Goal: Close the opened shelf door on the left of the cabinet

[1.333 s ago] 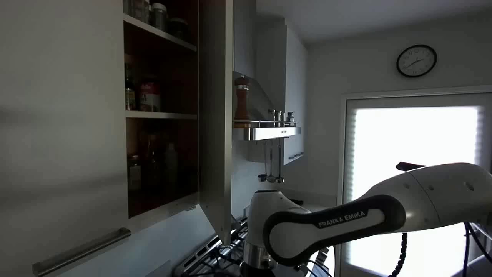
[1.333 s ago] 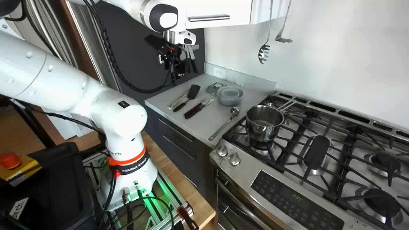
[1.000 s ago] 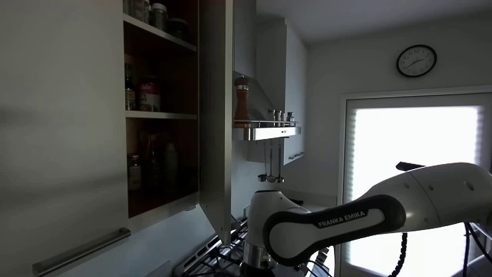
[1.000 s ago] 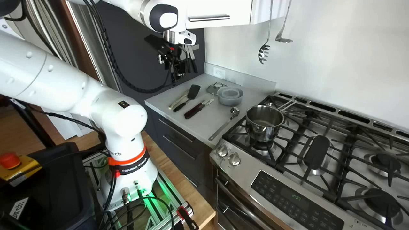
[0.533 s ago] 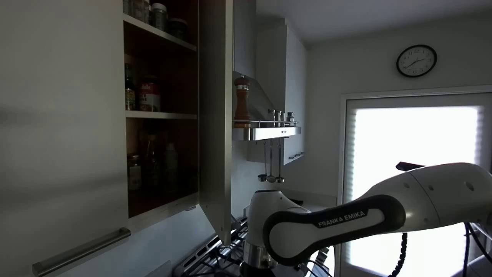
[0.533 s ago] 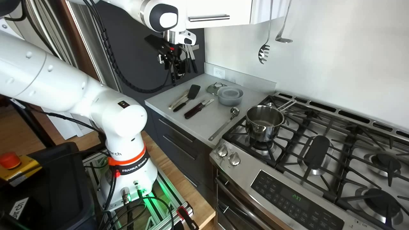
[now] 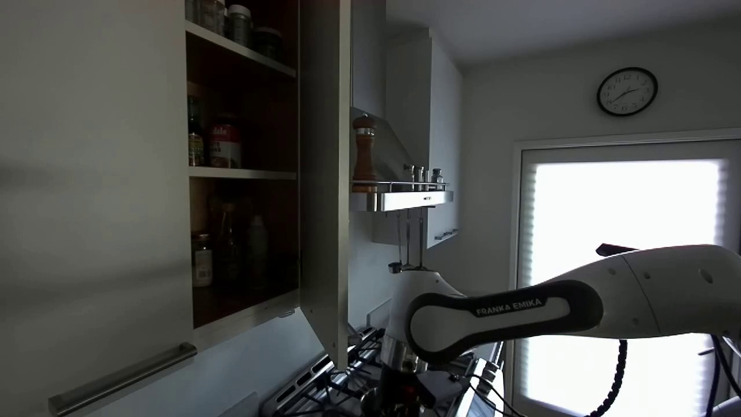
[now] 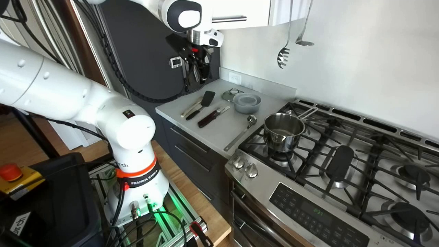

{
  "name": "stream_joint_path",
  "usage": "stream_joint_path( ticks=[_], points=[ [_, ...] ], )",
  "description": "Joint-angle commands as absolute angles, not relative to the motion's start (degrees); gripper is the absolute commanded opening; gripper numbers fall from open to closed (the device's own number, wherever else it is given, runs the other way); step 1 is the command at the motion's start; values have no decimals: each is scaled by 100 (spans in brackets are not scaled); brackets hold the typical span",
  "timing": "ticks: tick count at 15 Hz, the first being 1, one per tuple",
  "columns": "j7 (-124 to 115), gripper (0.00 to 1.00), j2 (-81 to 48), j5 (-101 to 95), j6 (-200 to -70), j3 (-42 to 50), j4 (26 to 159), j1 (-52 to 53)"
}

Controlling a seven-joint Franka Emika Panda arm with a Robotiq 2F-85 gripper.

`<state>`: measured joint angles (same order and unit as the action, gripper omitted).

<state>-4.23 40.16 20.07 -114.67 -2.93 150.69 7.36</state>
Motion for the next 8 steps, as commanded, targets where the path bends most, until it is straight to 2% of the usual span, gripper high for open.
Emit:
stream_joint_path(
  ticks=[1,8],
  points=[
    [-128,100,4297,1808,-11371,-102,15164,526],
    [411,100,5146,2535,-11571,699,15655,409]
  ],
)
